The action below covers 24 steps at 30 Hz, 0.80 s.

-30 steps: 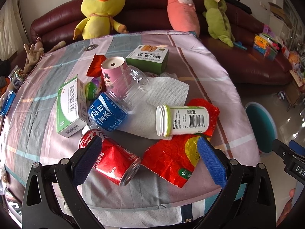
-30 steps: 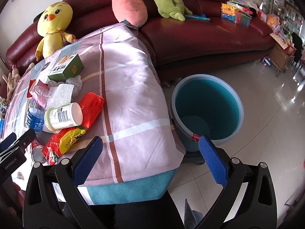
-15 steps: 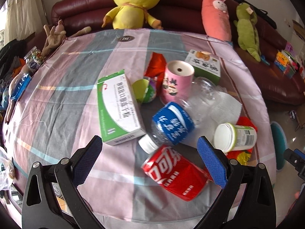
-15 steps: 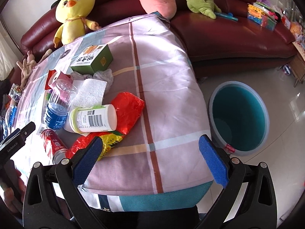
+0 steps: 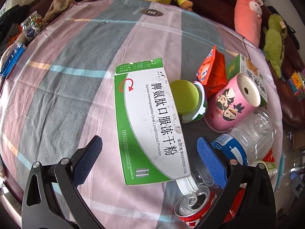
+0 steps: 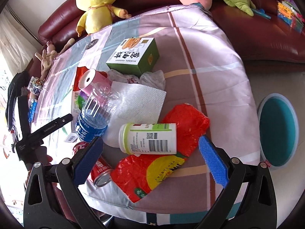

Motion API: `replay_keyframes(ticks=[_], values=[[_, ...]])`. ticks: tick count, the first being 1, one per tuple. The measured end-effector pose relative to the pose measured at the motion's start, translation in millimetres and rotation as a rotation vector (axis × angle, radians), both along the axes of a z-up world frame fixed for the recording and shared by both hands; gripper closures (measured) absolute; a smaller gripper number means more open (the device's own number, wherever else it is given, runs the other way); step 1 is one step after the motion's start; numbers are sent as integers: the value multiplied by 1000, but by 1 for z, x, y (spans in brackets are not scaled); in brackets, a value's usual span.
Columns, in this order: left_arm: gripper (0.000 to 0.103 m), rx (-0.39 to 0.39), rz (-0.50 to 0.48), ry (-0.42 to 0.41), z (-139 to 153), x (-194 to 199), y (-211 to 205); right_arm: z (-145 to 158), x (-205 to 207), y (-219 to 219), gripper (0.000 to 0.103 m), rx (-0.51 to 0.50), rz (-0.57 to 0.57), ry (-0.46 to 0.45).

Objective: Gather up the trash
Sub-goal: 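Grasp the green-white medicine box with the left tool while the right tool grasps the water bottle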

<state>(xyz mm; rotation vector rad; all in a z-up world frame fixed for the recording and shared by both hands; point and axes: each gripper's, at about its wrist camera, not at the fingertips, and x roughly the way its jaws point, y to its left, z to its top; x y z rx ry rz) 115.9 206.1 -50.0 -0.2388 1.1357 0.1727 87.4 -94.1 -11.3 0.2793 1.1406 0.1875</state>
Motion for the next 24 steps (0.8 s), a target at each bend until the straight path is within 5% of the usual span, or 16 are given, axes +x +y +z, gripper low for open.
replay_keyframes(ticks=[4,6,16,24], values=[[9,11,-6,0,-12,2,5,3,14,20,21,67,25,45],[26,1,-23,-5,-14,-2,9,2,23,34,26,109,44,74],[26,3,-50,-28,-8,-20,32,-27,48,99,34,168,24,172],[10,16,11,6,-17,-16,57,-53,69,110,31,167,-32,193]])
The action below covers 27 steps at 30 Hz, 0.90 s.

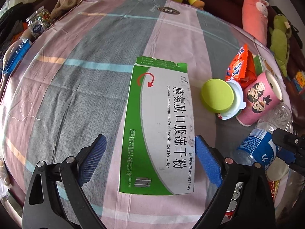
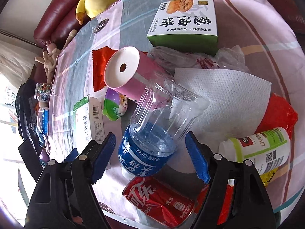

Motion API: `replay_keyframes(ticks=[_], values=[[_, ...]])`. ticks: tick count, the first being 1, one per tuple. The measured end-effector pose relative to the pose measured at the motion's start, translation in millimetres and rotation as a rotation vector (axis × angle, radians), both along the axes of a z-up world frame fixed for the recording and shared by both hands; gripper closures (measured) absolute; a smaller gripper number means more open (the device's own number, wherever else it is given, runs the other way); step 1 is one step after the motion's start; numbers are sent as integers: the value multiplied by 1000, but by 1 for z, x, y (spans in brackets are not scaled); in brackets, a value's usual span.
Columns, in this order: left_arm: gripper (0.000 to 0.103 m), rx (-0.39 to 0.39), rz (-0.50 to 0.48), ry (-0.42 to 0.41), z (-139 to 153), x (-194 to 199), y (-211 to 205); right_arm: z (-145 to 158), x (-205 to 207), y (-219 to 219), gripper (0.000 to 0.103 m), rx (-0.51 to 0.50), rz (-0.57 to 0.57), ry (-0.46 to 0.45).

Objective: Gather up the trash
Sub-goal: 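Grasp the green-white medicine box with the left tool while the right tool grasps the water bottle, then carry the box and bottle over the teal bucket and open both tools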

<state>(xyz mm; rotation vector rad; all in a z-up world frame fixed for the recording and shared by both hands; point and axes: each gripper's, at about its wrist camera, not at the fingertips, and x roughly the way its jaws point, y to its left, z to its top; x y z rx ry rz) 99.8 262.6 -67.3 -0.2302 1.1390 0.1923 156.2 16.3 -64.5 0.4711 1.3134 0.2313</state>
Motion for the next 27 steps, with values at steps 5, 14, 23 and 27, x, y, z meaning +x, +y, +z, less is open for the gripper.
replay_keyframes(ticks=[5,14,23,27], values=[[10,-8,18,18,-11,5,2,-8,5,4,31,-19,7,-21],[29,46,11,-59,15,-8,-6,3,1,2,40,68,77,-50],[29,55,-60,-175,73,-24,-41,54,-15,-25,40,105,107,-188],[29,49,-123,-227,97,-25,-73,82,-23,-61,40,95,73,-269]])
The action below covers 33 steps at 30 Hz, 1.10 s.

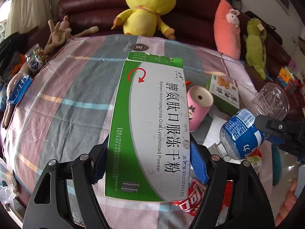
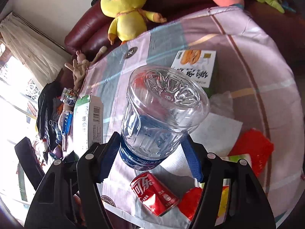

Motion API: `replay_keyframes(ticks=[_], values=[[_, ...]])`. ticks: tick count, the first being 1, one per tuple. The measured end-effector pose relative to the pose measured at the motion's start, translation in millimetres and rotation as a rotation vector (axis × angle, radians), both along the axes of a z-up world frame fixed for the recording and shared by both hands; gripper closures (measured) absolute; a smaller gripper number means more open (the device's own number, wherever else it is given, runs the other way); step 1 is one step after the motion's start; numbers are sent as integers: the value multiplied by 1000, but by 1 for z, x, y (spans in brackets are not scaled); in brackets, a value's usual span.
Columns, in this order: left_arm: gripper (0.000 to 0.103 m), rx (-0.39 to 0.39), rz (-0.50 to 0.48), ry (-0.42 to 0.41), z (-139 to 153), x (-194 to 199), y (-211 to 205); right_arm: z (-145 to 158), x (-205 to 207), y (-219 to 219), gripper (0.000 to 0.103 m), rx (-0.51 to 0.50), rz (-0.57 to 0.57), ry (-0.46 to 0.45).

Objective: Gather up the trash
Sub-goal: 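Carry the box and bottle over the teal bucket and open both tools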

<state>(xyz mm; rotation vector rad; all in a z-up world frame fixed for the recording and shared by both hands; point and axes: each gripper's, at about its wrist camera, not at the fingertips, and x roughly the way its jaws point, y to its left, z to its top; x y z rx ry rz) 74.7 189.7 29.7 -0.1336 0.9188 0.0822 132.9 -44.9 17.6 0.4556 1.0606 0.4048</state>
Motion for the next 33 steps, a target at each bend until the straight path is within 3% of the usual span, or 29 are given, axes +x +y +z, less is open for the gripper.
replay_keyframes(ticks=[9,16,25,33], values=[[29,-7,-226,-35,21,6,-114,24,-25,-123,40,-22,-192,-58],[29,-3,-473,-16,15,12,-237,22,-63,-244,40,-74,-392,-51],[29,41,-708,89,-30,21,-385,-31,-113,-383,40,-115,-596,97],[29,101,-810,209,-86,29,-461,-105,-116,-429,40,-91,-573,288]])
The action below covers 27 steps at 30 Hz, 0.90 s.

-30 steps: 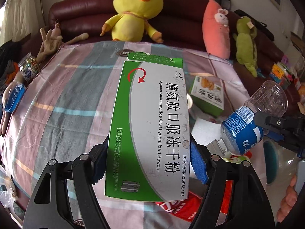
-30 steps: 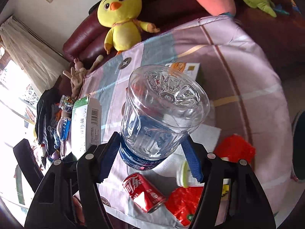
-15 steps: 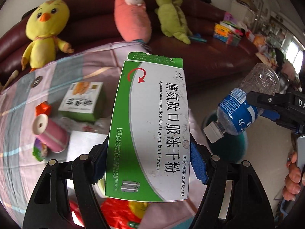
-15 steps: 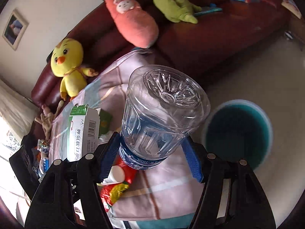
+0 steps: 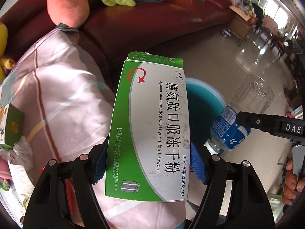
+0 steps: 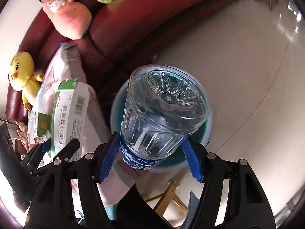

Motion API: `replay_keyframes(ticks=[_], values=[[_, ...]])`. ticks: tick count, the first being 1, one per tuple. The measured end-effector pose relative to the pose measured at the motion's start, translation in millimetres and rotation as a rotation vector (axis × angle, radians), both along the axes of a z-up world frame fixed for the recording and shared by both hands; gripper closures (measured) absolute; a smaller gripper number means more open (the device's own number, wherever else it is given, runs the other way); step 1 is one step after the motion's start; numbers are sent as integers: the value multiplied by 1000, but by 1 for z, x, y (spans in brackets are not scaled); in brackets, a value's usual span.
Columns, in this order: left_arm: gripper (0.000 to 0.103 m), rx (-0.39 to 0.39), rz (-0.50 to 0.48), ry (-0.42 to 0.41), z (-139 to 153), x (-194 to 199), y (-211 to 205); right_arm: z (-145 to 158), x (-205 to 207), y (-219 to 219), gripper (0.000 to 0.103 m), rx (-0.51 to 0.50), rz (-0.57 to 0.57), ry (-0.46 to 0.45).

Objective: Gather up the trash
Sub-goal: 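Carry the box and bottle over the teal bucket and open both tools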

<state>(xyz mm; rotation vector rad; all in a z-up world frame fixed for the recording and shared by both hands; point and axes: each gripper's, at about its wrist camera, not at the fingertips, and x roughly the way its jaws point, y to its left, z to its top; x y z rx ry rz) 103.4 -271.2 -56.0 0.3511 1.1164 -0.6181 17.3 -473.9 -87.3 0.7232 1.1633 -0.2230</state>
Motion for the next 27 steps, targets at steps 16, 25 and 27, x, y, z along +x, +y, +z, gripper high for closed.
replay_keyframes(ticks=[16,25,27], values=[[29,122,-63,63,-66,18,-55,-65,0,-15,40,162,9,97],[29,132,-63,56,-66,10,-60,-55,-3,-31,33,132,-41,74],[29,133,-67,55,-66,7,-62,-54,-4,-34,32,130,-53,71]])
